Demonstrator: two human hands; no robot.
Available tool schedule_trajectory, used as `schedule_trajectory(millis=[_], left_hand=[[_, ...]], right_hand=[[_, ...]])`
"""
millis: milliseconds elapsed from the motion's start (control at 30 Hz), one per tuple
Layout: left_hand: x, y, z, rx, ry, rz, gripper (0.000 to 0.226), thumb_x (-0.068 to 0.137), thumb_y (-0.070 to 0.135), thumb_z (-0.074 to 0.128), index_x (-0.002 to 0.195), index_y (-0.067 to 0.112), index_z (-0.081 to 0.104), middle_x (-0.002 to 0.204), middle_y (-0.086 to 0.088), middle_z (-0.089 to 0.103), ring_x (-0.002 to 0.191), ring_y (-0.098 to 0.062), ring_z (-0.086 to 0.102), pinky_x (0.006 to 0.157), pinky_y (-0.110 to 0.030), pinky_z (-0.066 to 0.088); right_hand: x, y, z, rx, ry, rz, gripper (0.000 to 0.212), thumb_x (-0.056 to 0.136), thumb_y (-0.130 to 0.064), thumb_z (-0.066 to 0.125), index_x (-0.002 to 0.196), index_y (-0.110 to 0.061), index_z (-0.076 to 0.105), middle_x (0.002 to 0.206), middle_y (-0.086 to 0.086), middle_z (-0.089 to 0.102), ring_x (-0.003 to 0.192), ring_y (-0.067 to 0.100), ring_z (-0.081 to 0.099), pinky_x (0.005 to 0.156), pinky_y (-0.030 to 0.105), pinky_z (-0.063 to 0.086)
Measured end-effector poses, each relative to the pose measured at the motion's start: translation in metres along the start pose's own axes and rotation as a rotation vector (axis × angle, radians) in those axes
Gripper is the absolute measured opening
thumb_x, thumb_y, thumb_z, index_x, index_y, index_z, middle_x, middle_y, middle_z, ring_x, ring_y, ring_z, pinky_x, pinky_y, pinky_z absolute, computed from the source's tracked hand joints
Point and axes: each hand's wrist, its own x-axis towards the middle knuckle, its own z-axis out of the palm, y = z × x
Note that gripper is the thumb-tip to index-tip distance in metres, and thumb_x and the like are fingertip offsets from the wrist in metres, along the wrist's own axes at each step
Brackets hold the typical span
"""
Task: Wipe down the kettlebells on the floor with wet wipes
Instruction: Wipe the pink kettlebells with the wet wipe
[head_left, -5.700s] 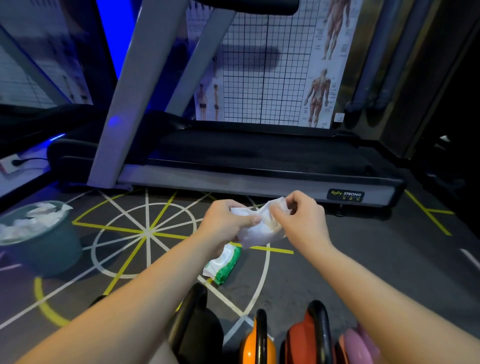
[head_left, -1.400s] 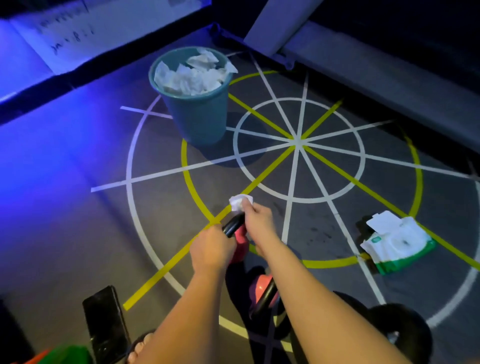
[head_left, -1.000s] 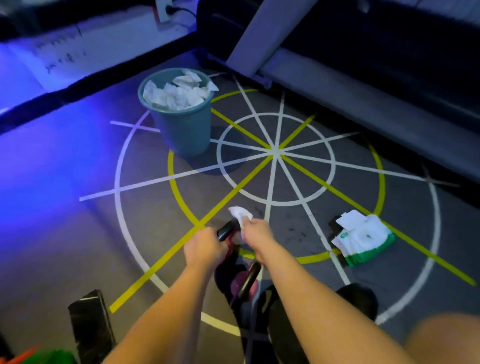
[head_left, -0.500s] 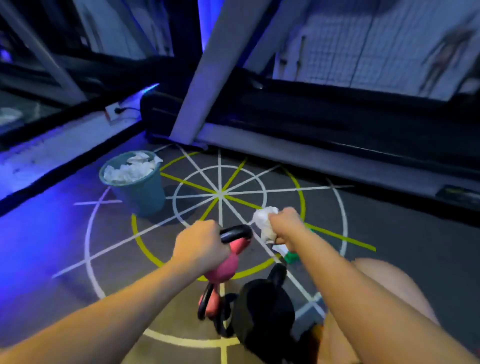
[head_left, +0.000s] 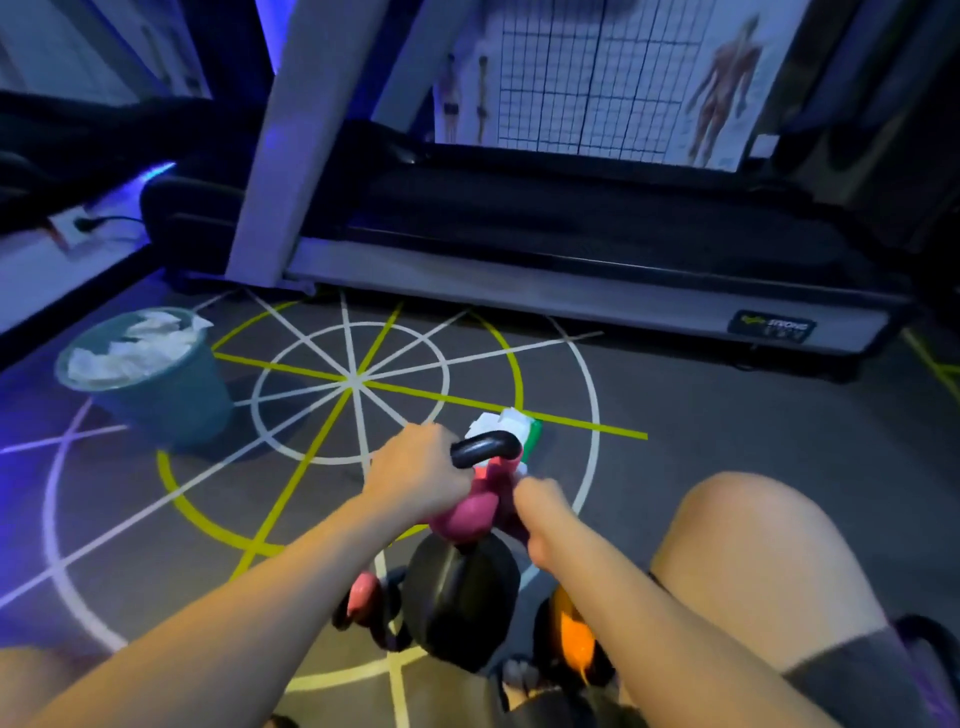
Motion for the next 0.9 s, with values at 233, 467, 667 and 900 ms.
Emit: schedule_trajectory(millis=[233,467,667,900], left_hand=[[0.0,-0.007,-0.008,-0.06,-0.021,0.009,0.017,0.075,0.026,0.06,0.061,0.018,0.055,0.064,-0.001,0.062,0.065,-0.026,0.061,0.051,-0.03,0.038],[-0.002,0.004,-0.003,-0.006,-0.024,0.042,0.022,0.077,0.027,0.059,0.06,0.017,0.049,0.067,-0.004,0.062,0.07,-0.031,0.063,0.055,-0.032,0.041],[-0.001,0.0,-0.003,-0.044,-0.03,-0.002,0.019,0.079,0.025,0.06,0.062,0.019,0.053,0.066,-0.002,0.062,0.068,-0.027,0.063,0.055,-0.032,0.044],[0.004,-0.006,-0.008,-0.095,-0.075,-0.031,0.013,0.081,0.025,0.063,0.07,0.019,0.06,0.069,-0.002,0.063,0.071,-0.026,0.065,0.062,-0.035,0.052]], right_hand=[[-0.008,-0.036,0.004,0.21,0.055,-0.135,0.013,0.093,-0.018,0.062,0.096,-0.007,0.07,0.077,0.012,0.071,0.066,0.024,0.063,0.066,0.036,0.052],[-0.009,-0.007,0.005,0.206,0.128,-0.136,0.023,0.097,-0.028,0.058,0.101,-0.009,0.072,0.07,0.004,0.068,0.062,0.017,0.058,0.061,0.031,0.048],[-0.025,-0.01,0.003,0.237,0.068,-0.296,0.036,0.101,-0.034,0.054,0.071,-0.022,0.07,0.062,-0.005,0.063,0.07,0.014,0.058,0.074,0.032,0.046],[-0.026,0.001,0.004,0.092,0.016,-0.274,0.041,0.101,-0.041,0.053,0.076,-0.017,0.074,0.086,0.005,0.076,0.097,0.026,0.07,0.094,0.041,0.053]])
